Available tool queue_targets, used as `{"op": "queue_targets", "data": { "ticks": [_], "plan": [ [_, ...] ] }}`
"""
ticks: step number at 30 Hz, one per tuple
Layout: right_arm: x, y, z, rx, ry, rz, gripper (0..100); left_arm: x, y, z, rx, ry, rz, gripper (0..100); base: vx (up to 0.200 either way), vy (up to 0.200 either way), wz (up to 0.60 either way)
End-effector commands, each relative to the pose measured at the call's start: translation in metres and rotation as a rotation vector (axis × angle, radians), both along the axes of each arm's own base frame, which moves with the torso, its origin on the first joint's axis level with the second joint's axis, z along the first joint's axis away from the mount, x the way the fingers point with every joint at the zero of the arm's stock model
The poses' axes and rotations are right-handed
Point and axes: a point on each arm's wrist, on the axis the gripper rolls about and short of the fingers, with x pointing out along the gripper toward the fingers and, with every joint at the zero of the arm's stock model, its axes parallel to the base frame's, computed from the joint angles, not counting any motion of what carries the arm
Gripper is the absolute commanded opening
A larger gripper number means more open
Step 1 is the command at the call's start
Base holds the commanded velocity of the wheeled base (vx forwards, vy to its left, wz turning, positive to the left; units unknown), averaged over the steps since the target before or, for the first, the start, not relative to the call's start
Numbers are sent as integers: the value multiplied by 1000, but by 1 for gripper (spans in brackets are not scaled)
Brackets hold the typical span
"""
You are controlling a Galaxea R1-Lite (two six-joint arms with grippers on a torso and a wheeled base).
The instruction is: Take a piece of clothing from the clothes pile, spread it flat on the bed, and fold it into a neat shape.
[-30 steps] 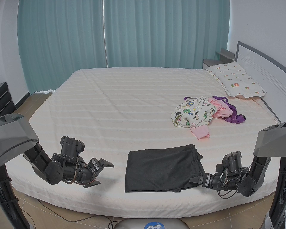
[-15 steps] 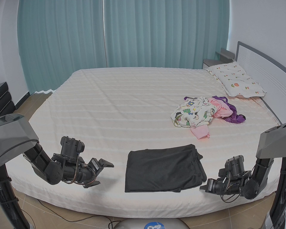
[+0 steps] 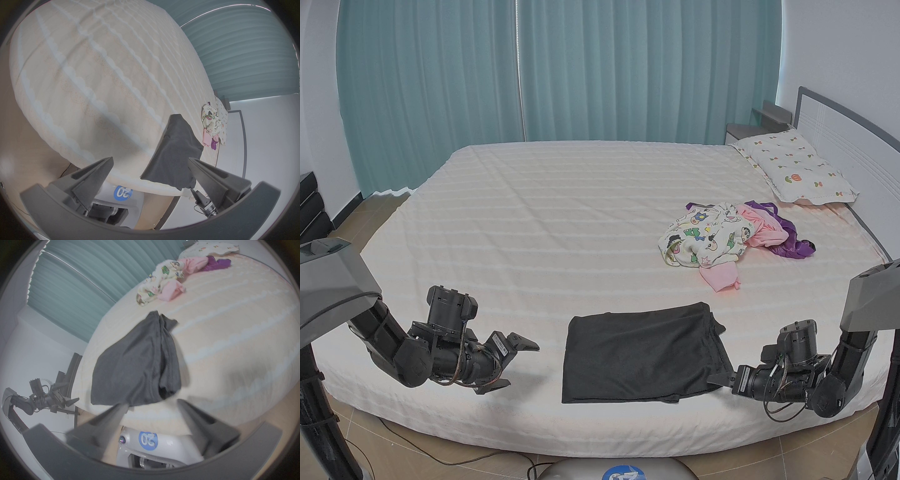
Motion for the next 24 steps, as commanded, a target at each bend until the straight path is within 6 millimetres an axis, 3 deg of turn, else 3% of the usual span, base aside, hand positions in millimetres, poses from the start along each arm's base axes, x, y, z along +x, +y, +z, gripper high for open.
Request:
{"op": "queue_targets", "data": {
  "ticks": [1, 11, 12, 24],
  "plan": [
    [13, 5, -6, 32, 3, -29, 100, 0, -2, -1, 1, 3, -5, 100, 0, 0, 0],
    [24, 10, -9, 82, 26, -74, 100, 0, -2, -2, 3, 4, -5, 100, 0, 0, 0],
    [22, 11, -11, 77, 35, -72, 0, 0, -2, -2, 3, 4, -3, 100, 0, 0, 0],
    [3, 3, -9, 31, 79, -85, 0, 0, -2, -3, 4, 7, -3, 100, 0, 0, 0]
  ]
}}
